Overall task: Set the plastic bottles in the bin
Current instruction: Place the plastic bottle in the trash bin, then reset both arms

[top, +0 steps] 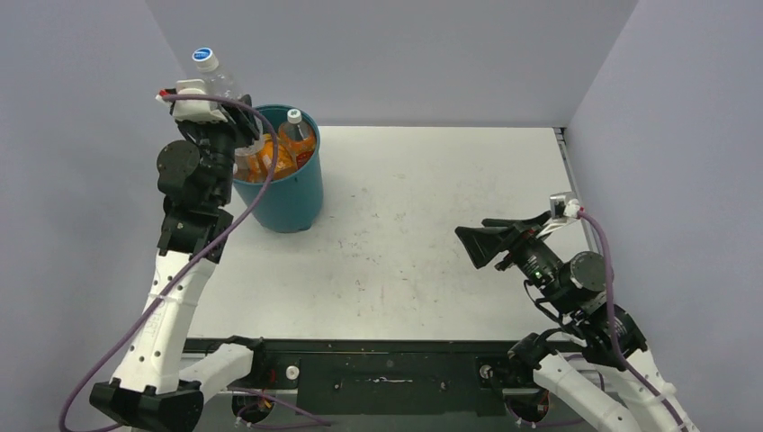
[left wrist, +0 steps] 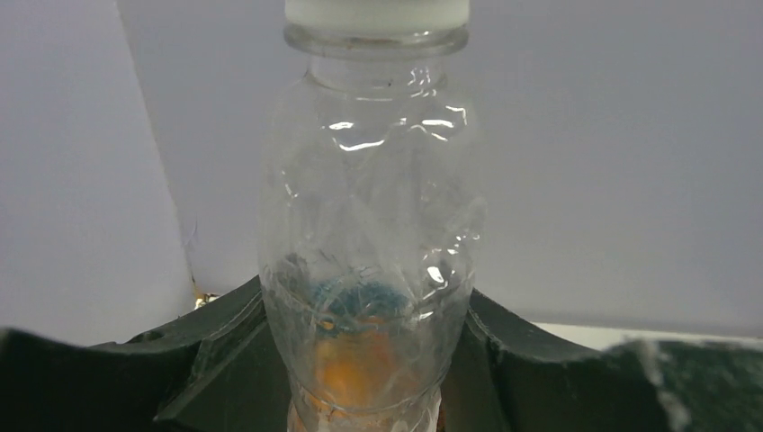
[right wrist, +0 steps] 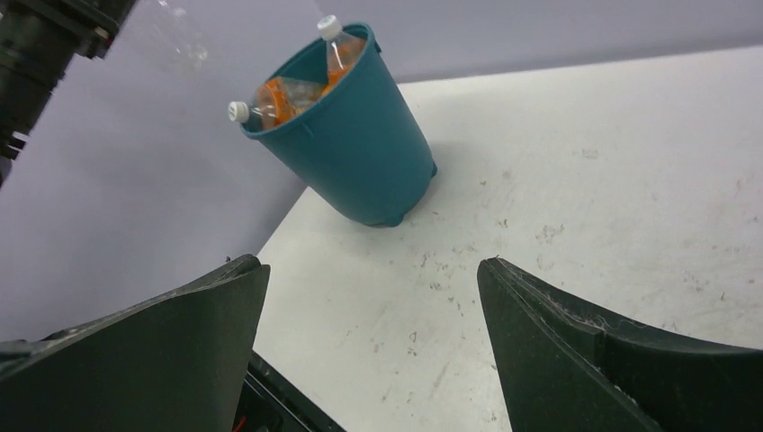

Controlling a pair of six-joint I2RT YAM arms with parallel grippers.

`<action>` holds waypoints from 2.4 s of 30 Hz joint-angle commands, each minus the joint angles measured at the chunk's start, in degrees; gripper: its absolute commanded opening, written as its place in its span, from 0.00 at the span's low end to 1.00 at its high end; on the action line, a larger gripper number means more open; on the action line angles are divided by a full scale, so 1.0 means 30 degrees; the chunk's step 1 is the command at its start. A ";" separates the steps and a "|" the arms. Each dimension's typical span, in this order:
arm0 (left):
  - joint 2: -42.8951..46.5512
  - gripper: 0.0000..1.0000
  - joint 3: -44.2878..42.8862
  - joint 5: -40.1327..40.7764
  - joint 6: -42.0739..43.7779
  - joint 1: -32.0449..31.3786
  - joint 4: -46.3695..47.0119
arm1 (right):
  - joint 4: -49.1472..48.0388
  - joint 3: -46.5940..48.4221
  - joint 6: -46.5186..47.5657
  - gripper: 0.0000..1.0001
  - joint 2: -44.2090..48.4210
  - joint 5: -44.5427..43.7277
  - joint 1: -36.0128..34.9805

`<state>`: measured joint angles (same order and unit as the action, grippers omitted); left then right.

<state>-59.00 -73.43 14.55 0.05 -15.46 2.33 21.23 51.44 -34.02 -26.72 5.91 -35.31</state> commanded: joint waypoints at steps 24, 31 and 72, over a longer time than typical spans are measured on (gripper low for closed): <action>-0.8922 0.68 0.2431 -0.2479 -0.0111 0.2723 1.1824 | -0.5725 -0.5213 -0.1190 0.90 -0.0287 0.0348 -0.0104; -0.8004 0.85 0.2413 -0.0934 0.1235 0.2237 1.1029 | -0.5208 -0.5104 -0.1265 0.90 0.0323 0.0190 -0.0113; -0.0549 0.96 0.1181 -0.1770 -0.1845 -0.4502 0.2298 | -0.4378 -0.5725 -0.1156 0.90 0.0431 -0.0301 -0.0103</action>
<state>-63.70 -64.27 14.76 -1.74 -21.80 19.64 8.29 34.68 -39.42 -25.15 6.42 -35.31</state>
